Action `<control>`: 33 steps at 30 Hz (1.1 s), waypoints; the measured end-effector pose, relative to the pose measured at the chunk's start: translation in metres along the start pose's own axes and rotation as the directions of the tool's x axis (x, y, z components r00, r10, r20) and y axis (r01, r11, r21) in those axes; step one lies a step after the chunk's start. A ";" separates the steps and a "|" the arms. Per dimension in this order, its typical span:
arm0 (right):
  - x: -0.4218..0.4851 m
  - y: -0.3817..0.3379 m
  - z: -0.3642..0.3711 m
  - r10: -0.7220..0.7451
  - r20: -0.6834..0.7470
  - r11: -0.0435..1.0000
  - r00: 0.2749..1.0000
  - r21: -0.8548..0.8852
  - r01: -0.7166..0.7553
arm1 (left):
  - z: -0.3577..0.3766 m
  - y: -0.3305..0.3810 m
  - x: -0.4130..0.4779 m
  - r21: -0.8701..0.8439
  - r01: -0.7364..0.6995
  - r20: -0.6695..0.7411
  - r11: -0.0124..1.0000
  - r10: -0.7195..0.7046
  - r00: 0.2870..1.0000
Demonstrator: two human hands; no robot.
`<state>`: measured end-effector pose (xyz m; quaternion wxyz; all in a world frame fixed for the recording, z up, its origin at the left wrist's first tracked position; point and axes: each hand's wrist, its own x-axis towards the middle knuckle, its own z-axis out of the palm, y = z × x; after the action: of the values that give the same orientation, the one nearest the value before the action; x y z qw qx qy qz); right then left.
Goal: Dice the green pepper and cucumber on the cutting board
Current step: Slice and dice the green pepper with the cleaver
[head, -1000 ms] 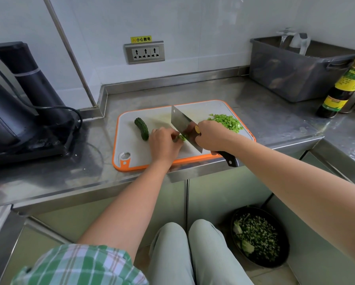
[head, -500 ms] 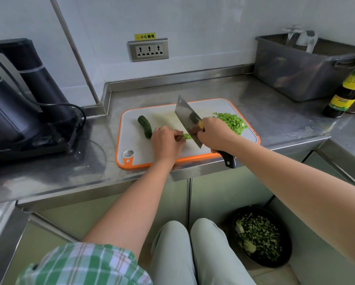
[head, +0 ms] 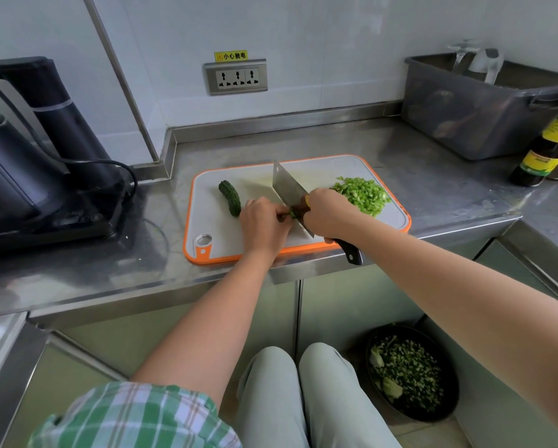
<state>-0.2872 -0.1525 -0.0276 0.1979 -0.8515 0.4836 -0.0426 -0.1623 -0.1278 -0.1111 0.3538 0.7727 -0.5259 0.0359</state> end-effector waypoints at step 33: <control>0.007 0.024 -0.010 0.048 -0.099 0.961 0.994 0.276 -0.019 | -0.010 0.002 0.006 -0.179 0.095 0.073 0.979 -0.083 0.994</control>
<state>-0.3059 -0.1722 -0.0281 0.2888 -0.8042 0.4972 -0.1504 -0.1580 -0.1269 -0.1002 0.4068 0.7606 -0.5032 -0.0533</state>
